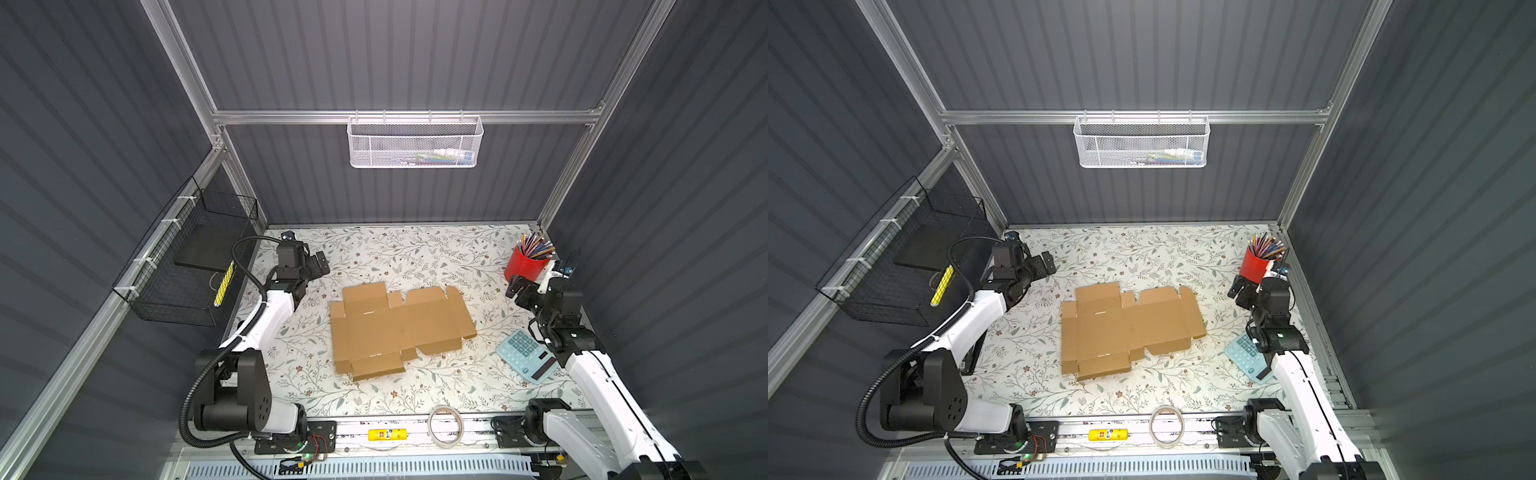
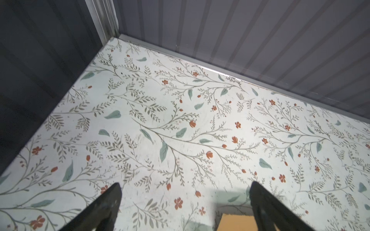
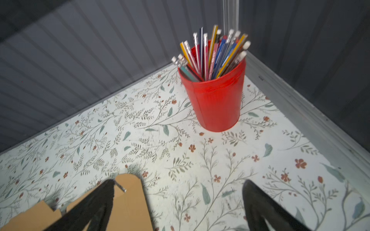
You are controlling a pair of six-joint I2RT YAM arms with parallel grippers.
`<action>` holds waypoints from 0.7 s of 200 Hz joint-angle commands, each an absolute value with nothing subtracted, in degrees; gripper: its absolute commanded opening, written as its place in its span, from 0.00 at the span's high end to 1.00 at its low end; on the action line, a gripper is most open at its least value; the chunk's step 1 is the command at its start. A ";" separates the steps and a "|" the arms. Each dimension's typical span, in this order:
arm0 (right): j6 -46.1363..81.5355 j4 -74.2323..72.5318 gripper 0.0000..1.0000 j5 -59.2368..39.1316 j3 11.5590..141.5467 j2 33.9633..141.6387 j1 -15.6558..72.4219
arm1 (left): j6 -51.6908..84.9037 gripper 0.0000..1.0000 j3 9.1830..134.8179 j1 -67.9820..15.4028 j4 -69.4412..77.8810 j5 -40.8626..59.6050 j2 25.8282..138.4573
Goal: Fold the paper box
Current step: 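Reach both grippers down onto the cardboard blank's near and far edges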
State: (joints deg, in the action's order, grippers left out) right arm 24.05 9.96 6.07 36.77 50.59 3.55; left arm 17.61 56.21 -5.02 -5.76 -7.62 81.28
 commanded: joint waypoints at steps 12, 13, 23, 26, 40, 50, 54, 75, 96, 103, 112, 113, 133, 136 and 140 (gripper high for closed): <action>25.89 19.41 0.01 9.38 41.35 54.10 13.87 | 18.81 0.00 52.28 -8.86 -9.33 -3.67 77.93; 25.95 19.42 0.01 9.39 41.42 54.25 14.14 | 18.81 0.00 52.20 -9.09 -9.41 -3.86 77.85; 26.67 19.06 0.01 8.75 41.66 55.81 16.64 | 18.75 0.00 51.90 -11.07 -10.28 -5.29 77.27; 26.86 18.81 0.01 8.34 41.66 56.26 17.30 | 18.60 0.00 51.88 -11.60 -10.62 -5.51 77.18; 28.18 18.03 0.01 7.17 41.40 58.30 19.94 | 18.48 0.00 51.97 -13.69 -12.30 -6.12 77.33; 29.32 17.89 0.05 7.21 41.37 59.69 21.38 | 18.74 0.00 51.68 -14.38 -12.76 -5.59 77.56; 29.71 17.84 0.09 7.20 41.40 60.26 22.02 | 18.98 0.00 51.51 -14.49 -12.91 -5.23 77.65; 30.92 17.36 0.38 6.58 41.81 62.62 24.64 | 19.89 0.09 49.82 -14.85 -12.40 -3.34 77.95; 31.63 16.29 0.70 4.34 42.57 65.88 26.41 | 20.86 0.31 48.03 -15.11 -11.74 -2.57 78.05; 31.85 16.28 0.81 3.61 43.00 66.93 26.86 | 21.18 0.43 47.54 -15.20 -11.61 -2.30 78.13; 32.23 16.26 0.97 3.11 43.48 68.14 27.37 | 21.57 0.58 46.94 -15.29 -11.44 -1.96 78.21; 32.29 16.26 0.99 3.14 43.53 68.26 27.40 | 21.60 0.60 46.94 -15.29 -11.43 -1.90 78.22; 32.95 15.71 1.00 2.37 43.90 70.31 28.83 | 22.59 0.94 45.65 -15.72 -10.82 -0.72 78.40; 33.08 15.66 1.00 2.26 43.94 70.63 29.03 | 22.78 0.99 45.50 -15.81 -10.71 -0.60 78.40; 33.28 15.56 1.00 2.20 43.99 71.01 29.36 | 23.05 1.00 45.15 -15.86 -10.72 -0.48 78.48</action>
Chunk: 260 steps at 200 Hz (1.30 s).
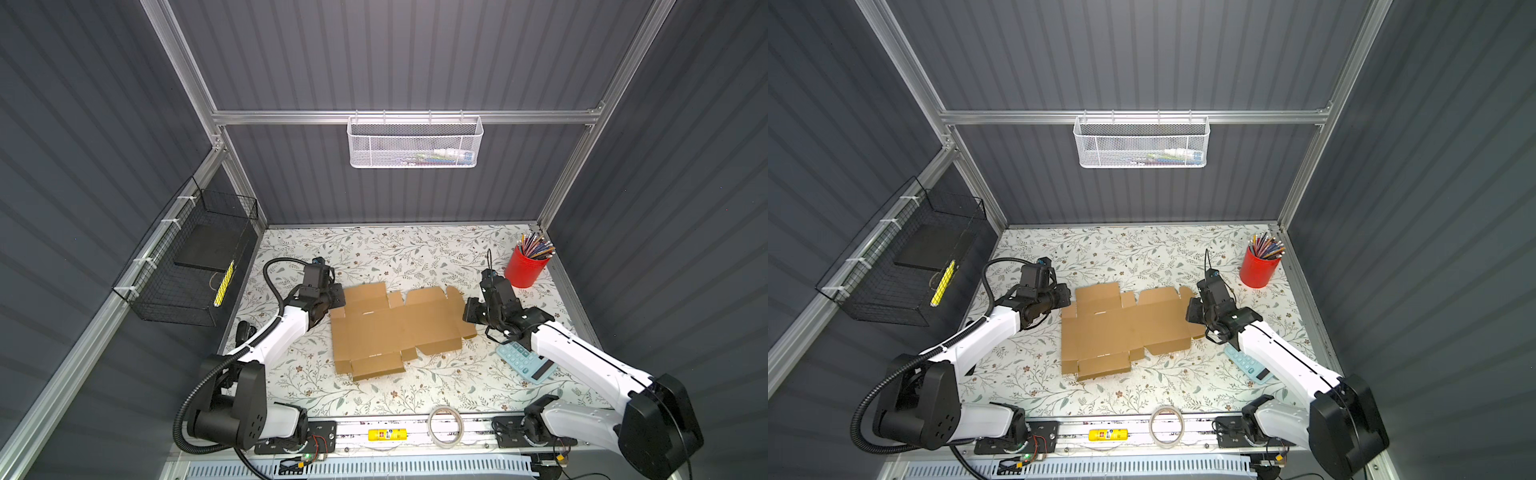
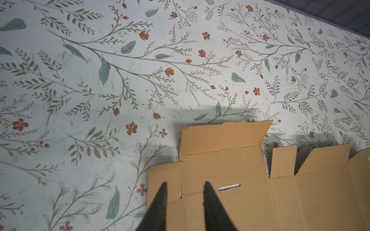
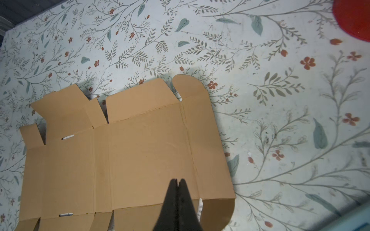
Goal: Fold the paper box
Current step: 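Reach both grippers down onto the cardboard blank's near and far edges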
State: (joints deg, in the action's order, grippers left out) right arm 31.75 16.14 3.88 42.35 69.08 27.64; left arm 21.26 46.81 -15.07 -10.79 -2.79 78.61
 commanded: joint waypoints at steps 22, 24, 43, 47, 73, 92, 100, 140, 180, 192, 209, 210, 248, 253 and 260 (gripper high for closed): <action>33.92 15.63 1.00 1.49 44.69 73.38 31.18 | 24.15 1.00 42.96 -16.51 -9.94 0.28 78.23; 33.97 15.64 1.00 1.60 44.79 73.61 31.33 | 24.23 1.00 42.71 -16.59 -9.93 0.27 78.16; 34.41 16.34 1.00 1.67 45.76 75.43 32.54 | 25.36 1.00 40.44 -16.87 -9.52 0.11 77.23; 34.49 16.35 1.00 1.79 45.92 75.76 32.77 | 25.55 1.00 39.95 -16.94 -9.49 0.06 76.97; 35.97 15.46 1.00 1.28 46.14 77.44 33.56 | 26.53 1.00 37.83 -16.96 -9.82 -0.70 75.76; 37.14 14.36 1.00 0.76 46.10 78.85 34.06 | 26.93 1.00 36.85 -16.97 -9.68 -1.35 76.02; 37.67 13.80 1.00 0.50 45.97 79.44 34.10 | 27.14 1.00 36.74 -16.96 -9.59 -1.42 76.43; 39.79 11.07 1.00 -1.17 45.09 81.72 34.42 | 28.36 1.00 36.21 -17.04 -7.74 -0.40 78.83; 40.87 10.03 1.00 -2.36 45.09 83.46 34.54 | 28.66 1.00 36.30 -17.05 -7.21 -0.43 80.44; 40.96 9.97 1.00 -2.55 45.26 84.05 34.54 | 28.82 1.00 36.30 -17.05 -7.08 -0.63 80.77; 40.87 9.80 1.00 -2.85 45.57 84.99 34.55 | 29.18 1.00 36.39 -17.05 -7.46 -1.61 81.60; 40.87 9.77 1.00 -2.89 45.60 85.17 34.61 | 29.18 1.00 36.39 -17.05 -7.46 -1.64 81.62; 40.89 9.33 1.00 -4.08 46.73 88.16 34.54 | 30.15 1.00 36.30 -17.14 -7.56 -1.88 82.75; 40.94 9.31 1.00 -4.13 46.96 88.47 34.54 | 30.23 1.00 36.30 -17.14 -7.55 -1.85 82.71; 40.87 9.33 1.00 -4.13 47.30 89.08 34.54 | 30.32 1.00 36.21 -17.21 -7.64 -2.00 82.58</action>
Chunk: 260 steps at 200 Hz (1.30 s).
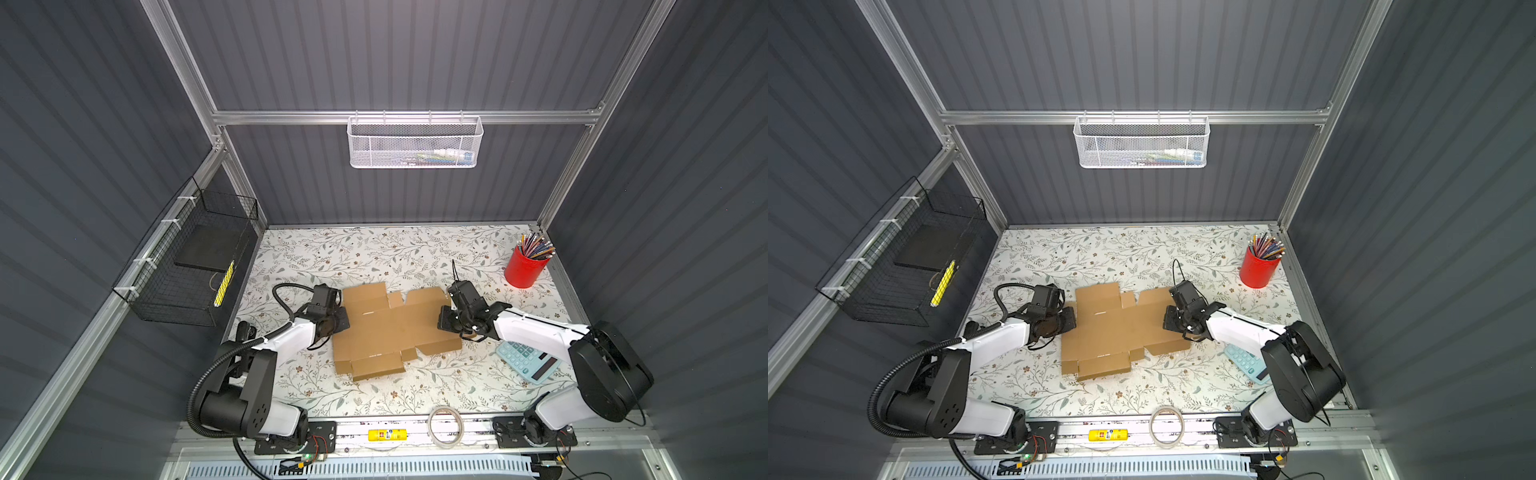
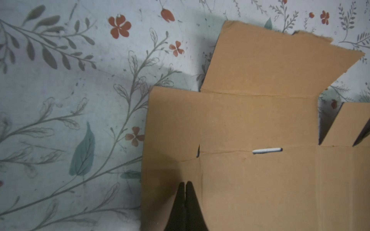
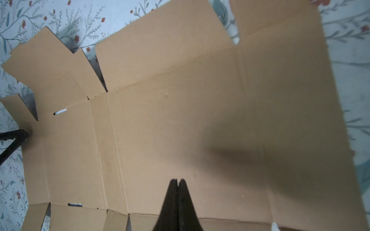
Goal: Fold the paper box
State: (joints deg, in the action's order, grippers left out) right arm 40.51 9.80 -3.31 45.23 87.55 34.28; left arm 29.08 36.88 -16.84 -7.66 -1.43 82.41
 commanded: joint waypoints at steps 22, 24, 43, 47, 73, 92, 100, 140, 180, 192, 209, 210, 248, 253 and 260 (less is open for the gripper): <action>40.28 10.05 1.00 -3.55 48.70 90.62 34.56 | 30.33 1.00 36.07 -17.23 -8.24 -2.84 81.94; 40.19 10.17 1.00 -3.44 48.91 90.76 34.50 | 30.32 1.00 36.11 -17.23 -8.32 -2.84 81.94; 39.56 10.54 1.00 -3.59 50.11 92.16 34.38 | 30.33 1.00 35.95 -17.23 -8.85 -2.98 81.84; 39.40 10.68 1.00 -3.56 50.46 92.55 34.37 | 30.41 1.00 35.83 -17.29 -8.94 -2.86 81.89; 38.60 11.73 1.00 -3.60 52.32 94.40 34.10 | 30.99 1.00 35.03 -17.31 -9.05 -2.74 82.02; 38.24 11.94 1.00 -3.69 52.97 95.14 33.61 | 31.80 1.00 34.15 -17.40 -8.63 -2.40 82.09; 38.15 11.88 1.00 -3.89 53.15 95.43 33.42 | 32.20 1.00 33.95 -17.40 -8.53 -2.20 82.10; 37.53 11.96 1.00 -4.59 54.00 97.06 32.67 | 33.23 1.00 33.38 -17.67 -9.04 -2.07 81.82; 36.80 12.32 1.00 -5.33 55.56 99.58 31.74 | 35.08 1.00 32.18 -18.44 -8.79 -2.31 81.26; 36.42 12.49 1.00 -5.45 56.26 100.61 31.51 | 35.97 1.00 31.75 -19.04 -8.53 -2.61 80.87; 35.91 12.68 1.00 -5.58 57.33 102.19 31.00 | 37.36 1.00 31.38 -20.57 -8.59 -3.69 80.18; 35.91 12.68 1.00 -5.58 57.33 102.19 31.00 | 37.40 1.00 31.38 -20.65 -8.60 -3.78 80.17; 34.73 13.48 1.00 -6.35 60.02 105.60 29.71 | 40.31 1.00 30.28 -23.82 -9.31 -5.67 78.56; 34.51 13.70 1.00 -6.52 60.39 105.95 29.47 | 40.80 1.00 29.88 -24.11 -9.32 -5.71 78.16; 34.25 13.98 1.00 -6.75 60.83 106.42 29.22 | 41.36 1.00 29.35 -24.48 -9.32 -5.89 77.54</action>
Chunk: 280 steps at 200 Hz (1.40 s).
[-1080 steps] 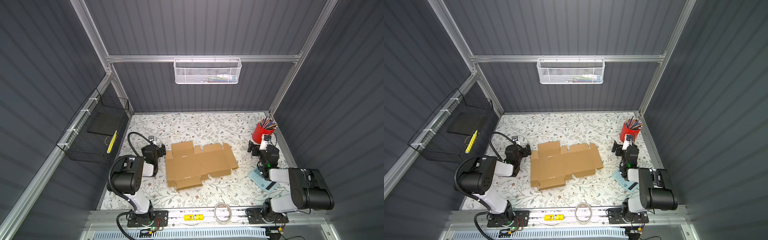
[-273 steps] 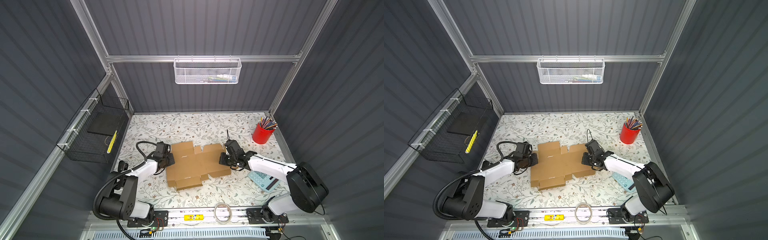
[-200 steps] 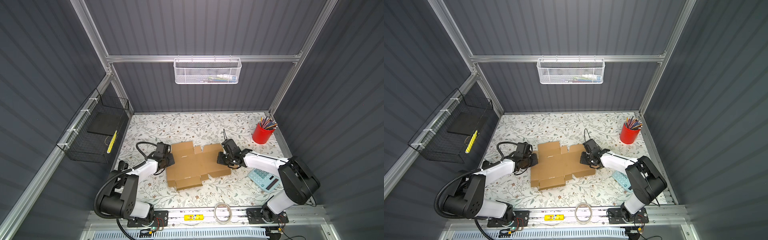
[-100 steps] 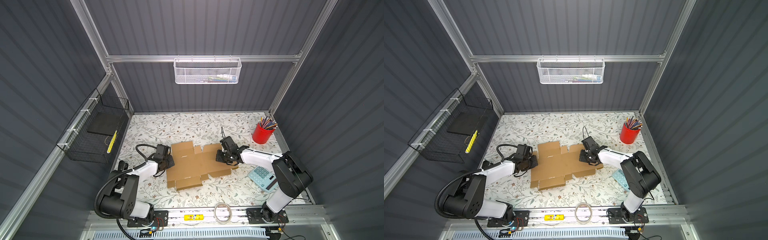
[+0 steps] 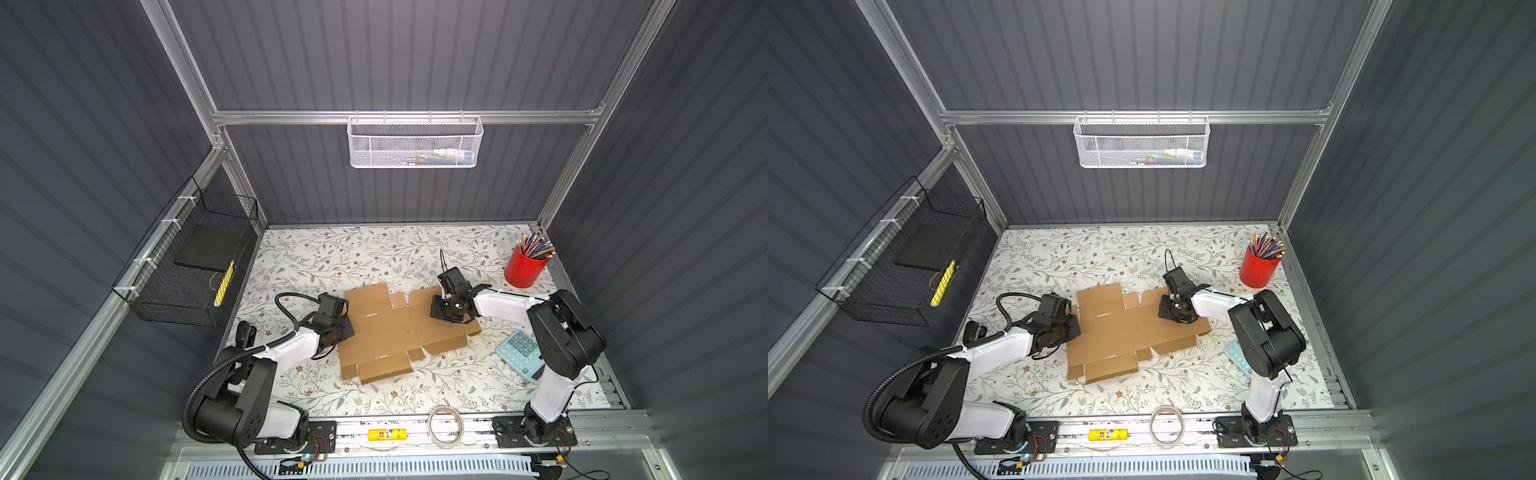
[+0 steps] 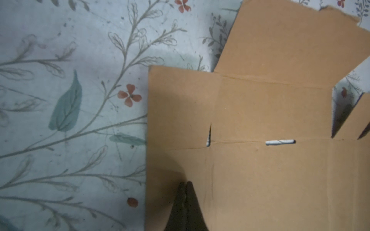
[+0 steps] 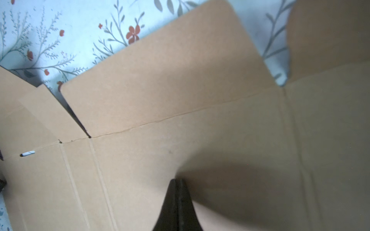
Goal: Fold the paper box
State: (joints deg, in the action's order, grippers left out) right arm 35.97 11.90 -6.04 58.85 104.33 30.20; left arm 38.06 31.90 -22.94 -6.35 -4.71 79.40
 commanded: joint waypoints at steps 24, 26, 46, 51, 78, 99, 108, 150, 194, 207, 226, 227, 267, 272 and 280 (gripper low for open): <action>33.25 14.97 1.00 -7.03 62.58 108.04 28.18 | 43.33 1.00 27.42 -25.52 -9.71 -6.46 75.15; 33.16 15.06 1.00 -7.12 62.76 108.24 28.05 | 43.44 1.00 27.29 -25.61 -9.72 -6.47 74.97; 32.08 16.00 1.00 -7.36 64.83 110.03 27.24 | 44.59 1.00 26.48 -26.74 -9.67 -6.34 74.18; 31.77 16.44 1.00 -7.47 65.58 110.50 27.09 | 44.87 1.00 26.46 -27.22 -9.58 -6.25 74.21; 29.96 18.35 1.00 -7.77 69.78 113.06 26.76 | 47.21 1.00 26.41 -30.89 -8.09 -6.61 75.25; 28.97 19.84 1.00 -7.69 73.67 115.22 26.71 | 49.38 1.00 26.84 -34.61 -6.50 -7.41 76.99; 28.63 20.33 1.00 -7.75 75.31 116.08 26.58 | 50.19 1.00 27.28 -36.20 -5.96 -7.62 77.92; 26.60 21.97 0.99 -8.38 83.84 120.38 26.27 | 53.22 1.00 30.10 -43.25 -4.42 -9.23 81.60; 24.52 21.29 0.99 -9.00 88.30 120.49 25.69 | 54.45 1.00 33.33 -47.26 -5.58 -10.81 81.92; 24.41 20.77 0.98 -8.98 86.96 117.98 25.87 | 53.61 1.00 34.72 -47.26 -8.35 -13.32 80.34; 24.43 20.48 0.98 -7.62 83.39 112.70 26.26 | 50.17 1.00 38.29 -47.15 -12.38 -17.65 78.86; 24.39 20.48 0.98 -7.55 83.18 112.43 26.31 | 49.96 1.00 38.52 -47.17 -12.56 -17.88 78.81; 26.38 20.71 0.98 -4.49 72.74 101.38 27.03 | 39.57 1.00 47.82 -44.53 -15.58 -20.05 82.56; 26.84 20.58 0.98 -4.41 71.34 100.17 27.11 | 38.60 1.00 48.50 -43.80 -15.12 -19.64 83.20; 27.39 20.63 0.98 -4.27 69.39 98.75 27.09 | 37.15 1.00 49.26 -42.40 -14.31 -18.60 84.39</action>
